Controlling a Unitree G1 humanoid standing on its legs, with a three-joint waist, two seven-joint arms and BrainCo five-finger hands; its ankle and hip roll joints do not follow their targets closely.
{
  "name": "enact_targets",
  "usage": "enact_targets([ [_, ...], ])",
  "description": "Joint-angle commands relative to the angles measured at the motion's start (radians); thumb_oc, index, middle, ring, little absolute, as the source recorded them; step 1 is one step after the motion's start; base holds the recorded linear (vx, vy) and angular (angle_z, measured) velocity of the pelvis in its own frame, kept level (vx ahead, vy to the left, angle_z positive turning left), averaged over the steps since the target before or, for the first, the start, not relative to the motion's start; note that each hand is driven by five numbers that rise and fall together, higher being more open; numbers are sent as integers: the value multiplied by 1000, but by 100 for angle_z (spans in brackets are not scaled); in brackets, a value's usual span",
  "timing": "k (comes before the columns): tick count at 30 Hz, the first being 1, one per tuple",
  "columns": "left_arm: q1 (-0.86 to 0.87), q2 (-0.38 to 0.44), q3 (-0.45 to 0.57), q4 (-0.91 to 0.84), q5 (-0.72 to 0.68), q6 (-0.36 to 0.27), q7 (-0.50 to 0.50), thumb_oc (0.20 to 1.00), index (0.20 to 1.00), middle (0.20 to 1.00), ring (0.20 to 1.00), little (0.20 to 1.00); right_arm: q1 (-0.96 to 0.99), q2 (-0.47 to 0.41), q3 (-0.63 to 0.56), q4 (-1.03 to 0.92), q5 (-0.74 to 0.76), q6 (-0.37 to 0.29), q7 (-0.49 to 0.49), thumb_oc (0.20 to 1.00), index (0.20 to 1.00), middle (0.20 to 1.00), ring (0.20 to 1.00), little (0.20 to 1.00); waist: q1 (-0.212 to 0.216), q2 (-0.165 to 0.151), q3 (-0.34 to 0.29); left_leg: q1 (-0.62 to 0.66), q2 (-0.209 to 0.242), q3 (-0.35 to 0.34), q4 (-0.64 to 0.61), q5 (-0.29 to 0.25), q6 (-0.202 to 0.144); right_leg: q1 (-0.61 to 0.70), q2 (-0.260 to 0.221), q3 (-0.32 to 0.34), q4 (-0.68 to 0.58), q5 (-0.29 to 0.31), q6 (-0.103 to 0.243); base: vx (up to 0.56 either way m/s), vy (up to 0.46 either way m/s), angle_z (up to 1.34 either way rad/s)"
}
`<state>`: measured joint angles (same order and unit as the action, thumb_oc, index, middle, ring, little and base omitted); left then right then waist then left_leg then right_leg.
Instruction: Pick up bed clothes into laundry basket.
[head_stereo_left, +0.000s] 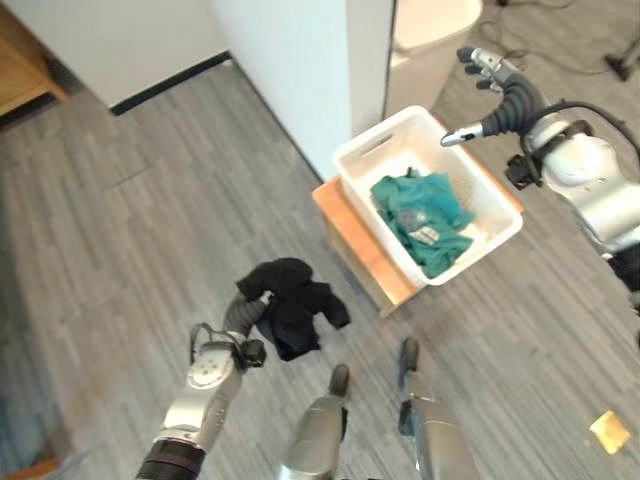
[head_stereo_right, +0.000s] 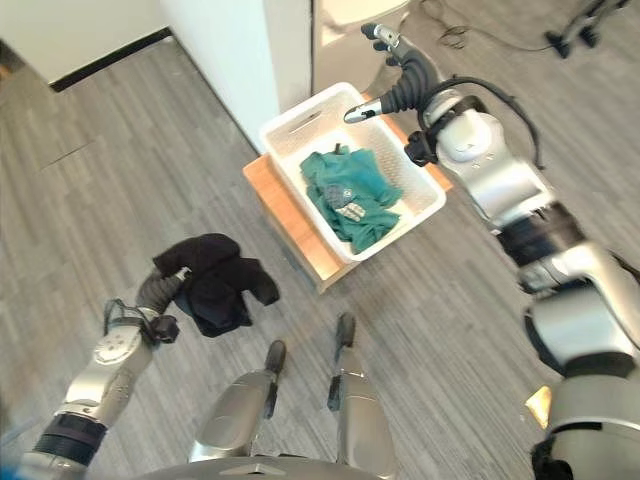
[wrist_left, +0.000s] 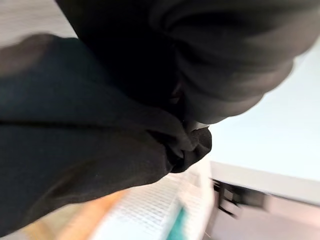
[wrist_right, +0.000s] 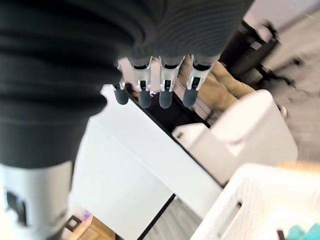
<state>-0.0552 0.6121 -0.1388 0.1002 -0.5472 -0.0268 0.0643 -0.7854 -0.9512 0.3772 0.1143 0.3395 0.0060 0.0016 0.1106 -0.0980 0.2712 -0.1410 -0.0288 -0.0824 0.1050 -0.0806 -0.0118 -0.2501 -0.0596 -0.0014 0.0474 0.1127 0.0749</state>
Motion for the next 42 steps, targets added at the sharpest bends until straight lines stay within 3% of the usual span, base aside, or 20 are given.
enact_targets([
  [1,-100,32,25,-92,-10,-122,-5,200,200,200,200,200,28,33,-57,98,105,-71,9,1000,1000,1000,1000,1000,-22,67,-46,48,4,-21,-191,142,-15,95,-4,-4,-76,-26,39,113,31,-22],
  [4,-260,99,49,-59,-13,-136,14,200,200,200,200,200,390,103,-315,-107,162,-92,51,1000,1000,1000,1000,1000,-91,90,-97,94,10,7,-192,121,-17,132,-2,17,-85,-40,46,133,17,-22],
  [8,-460,169,18,42,22,-150,62,200,200,200,200,200,638,242,-423,-190,194,-85,88,1000,1000,1000,1000,1000,-146,106,-131,133,17,42,-192,102,-20,163,1,44,-97,-44,54,103,3,-45],
  [13,-770,258,-90,239,-15,-156,131,200,200,200,200,200,846,372,-412,-211,264,-69,127,1000,1000,1000,1000,1000,-218,116,-153,142,24,84,-192,93,-25,156,9,83,-104,-33,65,73,-6,-28],
  [18,-975,245,-182,477,-44,-132,175,200,200,200,200,200,926,423,-404,-185,265,-69,103,1000,1000,1000,1000,1000,-264,117,-148,120,25,121,-192,95,-28,123,11,107,-111,-13,79,27,7,-17],
  [30,-979,230,-286,542,142,-78,112,200,200,200,200,200,890,422,-366,-165,259,-74,100,1000,1000,1000,1000,1000,-266,106,-77,70,21,115,-192,108,-27,72,10,107,-106,-2,81,-18,0,0],
  [32,-981,199,-302,560,191,-56,109,200,200,200,200,200,873,413,-341,-168,259,-75,97,1000,1000,1000,1000,1000,-268,81,-23,18,25,115,-192,125,-26,18,18,105,-97,12,79,-156,-13,2],
  [37,-1016,174,-318,659,255,-42,110,200,200,200,200,200,899,419,-332,-188,249,-71,103,1000,1000,1000,1000,1000,-277,38,15,-43,32,108,-192,143,-30,-29,27,103,-108,37,76,-72,-44,6],
  [42,-1063,161,-357,707,292,-44,105,200,200,200,200,200,916,441,-304,-196,256,-81,110,1000,1000,1000,1000,1000,-282,25,34,-70,33,103,-192,146,-32,-54,30,103,-110,41,76,-12,-2,1],
])
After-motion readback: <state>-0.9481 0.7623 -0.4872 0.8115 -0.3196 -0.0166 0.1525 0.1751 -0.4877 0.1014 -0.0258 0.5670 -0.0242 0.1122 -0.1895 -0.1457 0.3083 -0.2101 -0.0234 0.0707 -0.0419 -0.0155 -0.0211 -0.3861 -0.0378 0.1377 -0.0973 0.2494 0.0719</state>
